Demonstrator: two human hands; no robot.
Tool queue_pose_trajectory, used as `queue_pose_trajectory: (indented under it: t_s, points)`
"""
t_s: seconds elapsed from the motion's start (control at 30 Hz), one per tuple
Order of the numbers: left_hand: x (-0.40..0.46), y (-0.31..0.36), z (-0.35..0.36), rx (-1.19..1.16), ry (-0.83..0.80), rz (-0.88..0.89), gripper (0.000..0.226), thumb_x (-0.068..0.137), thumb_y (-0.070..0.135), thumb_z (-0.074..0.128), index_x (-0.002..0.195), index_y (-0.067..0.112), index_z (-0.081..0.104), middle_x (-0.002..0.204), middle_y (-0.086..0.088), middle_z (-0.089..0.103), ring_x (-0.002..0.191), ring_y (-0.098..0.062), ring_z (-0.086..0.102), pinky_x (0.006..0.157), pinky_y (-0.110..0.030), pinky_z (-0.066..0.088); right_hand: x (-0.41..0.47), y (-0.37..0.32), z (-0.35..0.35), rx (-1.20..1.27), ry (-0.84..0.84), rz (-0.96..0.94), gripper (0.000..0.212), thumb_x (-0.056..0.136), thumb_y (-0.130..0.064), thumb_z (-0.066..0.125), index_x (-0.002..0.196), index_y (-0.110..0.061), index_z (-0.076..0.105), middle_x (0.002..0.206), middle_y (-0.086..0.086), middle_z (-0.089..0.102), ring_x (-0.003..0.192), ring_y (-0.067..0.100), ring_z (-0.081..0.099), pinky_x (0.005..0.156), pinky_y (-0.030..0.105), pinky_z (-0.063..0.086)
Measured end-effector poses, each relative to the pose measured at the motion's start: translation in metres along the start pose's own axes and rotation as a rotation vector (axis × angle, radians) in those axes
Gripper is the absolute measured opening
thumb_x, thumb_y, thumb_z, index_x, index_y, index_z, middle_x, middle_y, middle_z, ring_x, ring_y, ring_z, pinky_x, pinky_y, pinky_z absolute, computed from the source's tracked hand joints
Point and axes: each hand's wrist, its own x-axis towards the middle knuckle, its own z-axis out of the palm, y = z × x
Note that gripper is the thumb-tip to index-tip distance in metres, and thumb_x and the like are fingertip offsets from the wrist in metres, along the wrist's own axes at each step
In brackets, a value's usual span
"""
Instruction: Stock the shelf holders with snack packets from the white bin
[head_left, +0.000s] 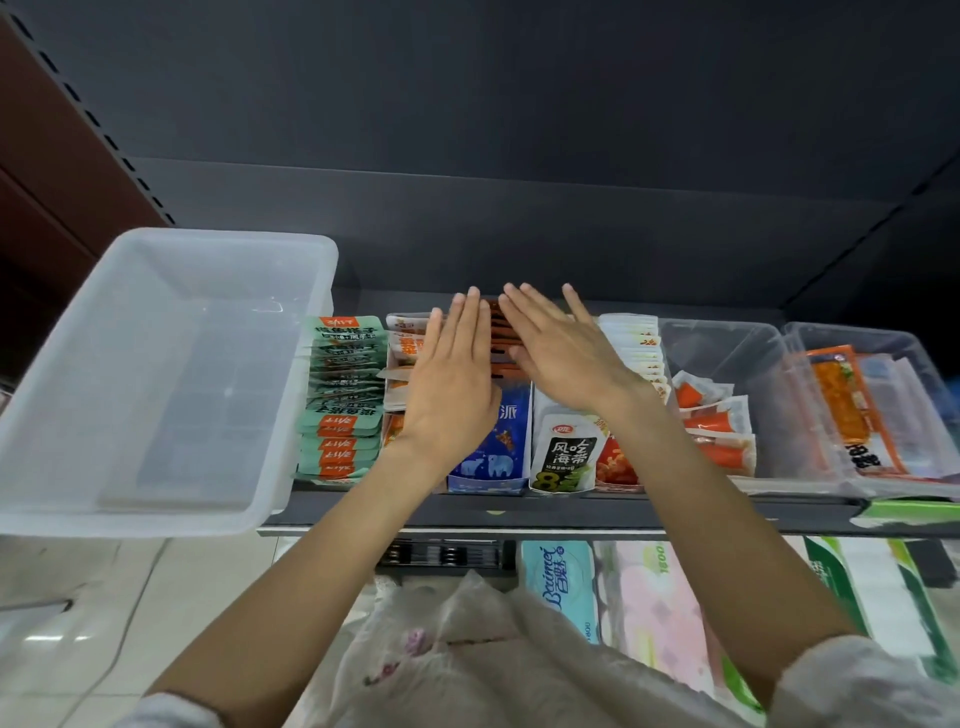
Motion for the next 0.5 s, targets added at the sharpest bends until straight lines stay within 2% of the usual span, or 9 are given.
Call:
queue_pose_trajectory:
  t_s: [0.03, 0.1, 0.23, 0.3, 0.37, 0.4, 0.47, 0.5]
  points:
    - [0.005, 0.003, 0.003, 0.112, -0.050, 0.000, 0.072, 0.099, 0.038, 0.030, 0.146, 0.000, -0.007, 0.156, -0.017, -0.008, 0.145, -0.027, -0.008, 0.114, -0.042, -0.010, -0.001, -0.003, 0.002, -0.033, -0.014, 0.026, 0.058, 0.102, -0.033, 0.028, 0.151, -0.013, 0.003, 0.159, 0.001, 0.000, 0.146, 0.013, -0.003, 0.118, 0.046, -0.006]
    - [0.013, 0.009, 0.011, 0.214, -0.114, -0.007, 0.071, 0.100, 0.043, 0.023, 0.145, 0.001, -0.012, 0.156, -0.016, -0.013, 0.144, -0.028, -0.013, 0.111, -0.047, -0.015, -0.001, -0.008, 0.005, -0.072, -0.025, 0.055, 0.059, 0.102, -0.035, 0.024, 0.150, -0.012, -0.001, 0.159, 0.002, -0.005, 0.146, 0.014, -0.006, 0.117, 0.048, -0.008]
    - [0.024, 0.009, 0.017, 0.275, -0.199, -0.020, 0.071, 0.099, 0.043, 0.025, 0.146, 0.005, -0.012, 0.156, -0.014, -0.013, 0.144, -0.027, -0.014, 0.109, -0.058, -0.013, 0.003, -0.012, 0.008, -0.064, -0.022, 0.092, 0.060, 0.102, -0.036, 0.024, 0.151, -0.012, -0.002, 0.159, 0.004, -0.005, 0.146, 0.015, -0.005, 0.117, 0.049, -0.007]
    - [0.025, 0.007, 0.010, 0.233, -0.198, -0.009, 0.069, 0.099, 0.041, 0.027, 0.148, 0.006, -0.006, 0.157, -0.012, -0.007, 0.145, -0.025, -0.009, 0.110, -0.057, -0.012, 0.005, -0.013, 0.007, -0.024, 0.000, 0.100, 0.059, 0.102, -0.036, 0.026, 0.151, -0.012, 0.003, 0.159, 0.003, 0.000, 0.146, 0.015, -0.002, 0.117, 0.048, -0.004]
    - [0.021, 0.000, 0.003, 0.031, -0.058, 0.046, 0.061, 0.097, 0.033, 0.035, 0.148, 0.006, 0.016, 0.156, -0.010, 0.016, 0.145, -0.023, 0.011, 0.116, -0.051, -0.002, 0.003, -0.014, 0.005, 0.034, 0.063, 0.080, 0.057, 0.101, -0.034, 0.032, 0.151, -0.013, 0.014, 0.159, 0.003, 0.011, 0.146, 0.017, 0.005, 0.117, 0.047, -0.001]
    - [0.015, -0.007, -0.002, -0.103, 0.054, 0.070, 0.054, 0.094, 0.028, 0.040, 0.143, 0.007, 0.033, 0.149, -0.008, 0.035, 0.139, -0.023, 0.028, 0.117, -0.045, 0.011, 0.001, -0.015, 0.002, 0.083, 0.107, 0.062, 0.055, 0.100, -0.032, 0.037, 0.149, -0.014, 0.020, 0.157, 0.003, 0.018, 0.145, 0.019, 0.010, 0.117, 0.046, 0.001]
    - [-0.001, -0.028, -0.012, -0.312, 0.273, 0.079, 0.036, 0.086, 0.022, 0.045, 0.118, 0.012, 0.060, 0.120, -0.003, 0.061, 0.114, -0.019, 0.051, 0.103, -0.032, 0.033, -0.009, -0.020, -0.007, 0.230, 0.187, 0.041, 0.050, 0.098, -0.029, 0.045, 0.145, -0.017, 0.034, 0.151, 0.003, 0.033, 0.142, 0.020, 0.022, 0.116, 0.042, 0.010]
    - [-0.011, -0.041, -0.015, -0.386, 0.331, 0.063, 0.030, 0.086, 0.023, 0.045, 0.108, 0.014, 0.063, 0.108, -0.001, 0.064, 0.104, -0.016, 0.054, 0.095, -0.027, 0.035, -0.015, -0.023, -0.011, 0.313, 0.215, 0.057, 0.047, 0.097, -0.028, 0.047, 0.142, -0.018, 0.040, 0.146, 0.003, 0.041, 0.138, 0.020, 0.029, 0.114, 0.039, 0.017]
